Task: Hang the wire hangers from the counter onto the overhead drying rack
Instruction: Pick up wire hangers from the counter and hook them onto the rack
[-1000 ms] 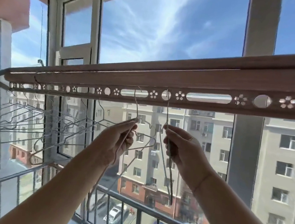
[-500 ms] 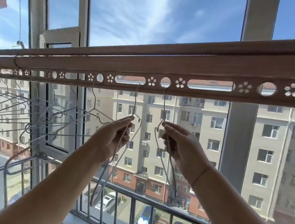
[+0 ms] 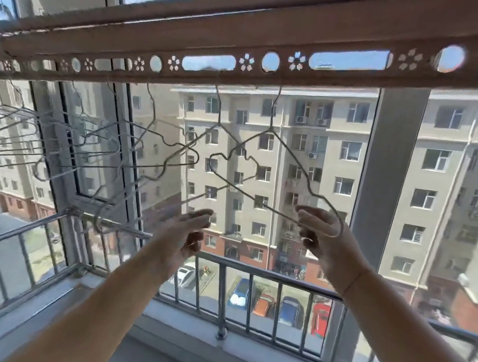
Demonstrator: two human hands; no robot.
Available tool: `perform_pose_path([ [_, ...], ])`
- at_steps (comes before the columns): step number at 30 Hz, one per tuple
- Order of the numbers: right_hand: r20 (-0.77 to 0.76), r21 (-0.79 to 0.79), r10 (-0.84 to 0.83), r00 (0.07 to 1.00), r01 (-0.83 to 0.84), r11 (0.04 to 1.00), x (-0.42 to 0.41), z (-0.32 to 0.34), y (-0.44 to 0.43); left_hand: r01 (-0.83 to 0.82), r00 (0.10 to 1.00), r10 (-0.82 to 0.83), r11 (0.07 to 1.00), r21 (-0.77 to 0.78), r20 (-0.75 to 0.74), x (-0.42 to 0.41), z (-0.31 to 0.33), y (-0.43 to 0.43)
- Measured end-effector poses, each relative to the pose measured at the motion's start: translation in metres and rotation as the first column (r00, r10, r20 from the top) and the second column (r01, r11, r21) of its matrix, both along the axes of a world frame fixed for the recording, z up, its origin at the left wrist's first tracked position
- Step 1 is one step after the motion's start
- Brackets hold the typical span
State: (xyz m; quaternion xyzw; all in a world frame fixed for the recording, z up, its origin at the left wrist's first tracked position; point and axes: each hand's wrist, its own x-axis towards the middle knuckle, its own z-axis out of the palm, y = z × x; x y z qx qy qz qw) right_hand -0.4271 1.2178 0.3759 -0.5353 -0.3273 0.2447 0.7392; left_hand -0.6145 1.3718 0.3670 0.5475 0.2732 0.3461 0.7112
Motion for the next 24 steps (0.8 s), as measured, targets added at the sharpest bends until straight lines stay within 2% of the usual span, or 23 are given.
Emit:
perform_pose_path([
  [4,0.053,-0.127,-0.063,0.997,0.070,0.990,0.017,-0.038,-0.025,0.082,0.983,-0.070,0.994,0.065,-0.171,0.023,-0.038,-0.018],
  [9,0.179,-0.190,-0.157,0.971,0.191,0.963,0.044,-0.072,-0.073,0.373,0.891,-0.290,0.905,0.202,-0.349,0.068,-0.079,-0.056],
  [13,0.235,-0.218,-0.278,0.931,0.329,0.919,0.071,-0.095,-0.124,0.535,0.818,-0.430,0.812,0.234,-0.381,0.110,-0.093,-0.103],
  [16,0.332,-0.239,-0.361,0.871,0.448,0.862,0.090,-0.107,-0.171,0.650,0.744,-0.530,0.715,0.256,-0.408,0.140,-0.099,-0.145],
  [24,0.387,-0.284,-0.554,0.737,0.667,0.689,0.135,-0.134,-0.344,0.816,0.576,-0.691,0.520,0.254,-0.437,0.230,-0.114,-0.293],
])
